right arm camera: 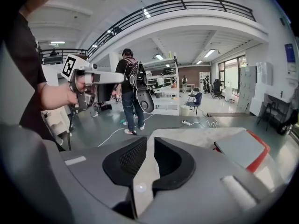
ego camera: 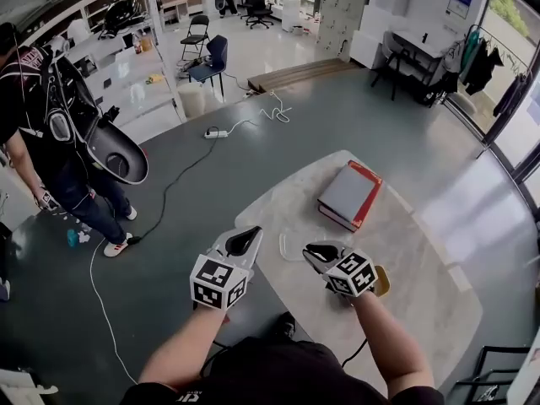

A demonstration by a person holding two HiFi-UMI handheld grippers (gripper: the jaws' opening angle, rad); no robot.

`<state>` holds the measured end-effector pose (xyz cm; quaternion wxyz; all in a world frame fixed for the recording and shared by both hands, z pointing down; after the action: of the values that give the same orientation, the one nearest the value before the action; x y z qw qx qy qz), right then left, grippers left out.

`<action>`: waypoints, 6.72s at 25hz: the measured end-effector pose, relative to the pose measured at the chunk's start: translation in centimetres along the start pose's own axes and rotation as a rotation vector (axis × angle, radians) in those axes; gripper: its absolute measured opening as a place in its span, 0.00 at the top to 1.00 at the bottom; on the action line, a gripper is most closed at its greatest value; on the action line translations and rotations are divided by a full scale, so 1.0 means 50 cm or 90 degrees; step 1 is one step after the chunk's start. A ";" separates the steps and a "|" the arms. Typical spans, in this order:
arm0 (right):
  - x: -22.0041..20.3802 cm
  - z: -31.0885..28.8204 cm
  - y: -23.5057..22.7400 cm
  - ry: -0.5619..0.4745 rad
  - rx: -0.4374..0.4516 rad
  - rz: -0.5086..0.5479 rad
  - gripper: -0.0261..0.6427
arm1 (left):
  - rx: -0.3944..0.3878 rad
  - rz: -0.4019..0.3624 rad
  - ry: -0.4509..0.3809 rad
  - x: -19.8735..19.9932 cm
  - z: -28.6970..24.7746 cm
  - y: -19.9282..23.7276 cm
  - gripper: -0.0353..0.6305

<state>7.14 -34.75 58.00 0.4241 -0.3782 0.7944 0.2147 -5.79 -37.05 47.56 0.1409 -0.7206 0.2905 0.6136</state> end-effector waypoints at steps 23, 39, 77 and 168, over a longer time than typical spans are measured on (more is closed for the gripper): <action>-0.209 -0.191 0.028 0.236 0.082 0.244 0.76 | -0.021 0.030 0.059 -0.079 -0.027 0.037 0.94; -0.288 -0.247 -0.001 0.313 0.108 0.321 0.73 | -0.002 0.072 0.093 -0.146 -0.026 0.045 0.94; -0.283 -0.226 0.024 0.314 0.066 0.295 0.85 | 0.021 0.089 0.056 -0.127 0.047 0.064 0.94; 0.048 0.661 -0.009 -0.374 -0.206 -0.163 0.87 | -0.113 -0.027 -0.039 0.057 0.004 -0.369 0.94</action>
<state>23.56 -14.15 37.84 0.5926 -0.4590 0.5402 0.3827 5.17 -23.03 41.94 0.0982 -0.7169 0.2150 0.6558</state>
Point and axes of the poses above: the fingertips, and each gripper's own axes: z backward along the fingers, y to its left, x out of its top, the point moved 1 cm from there along z, backward along the fingers, and after that the axes turned 13 degrees about -x, right-handed, at the moved point
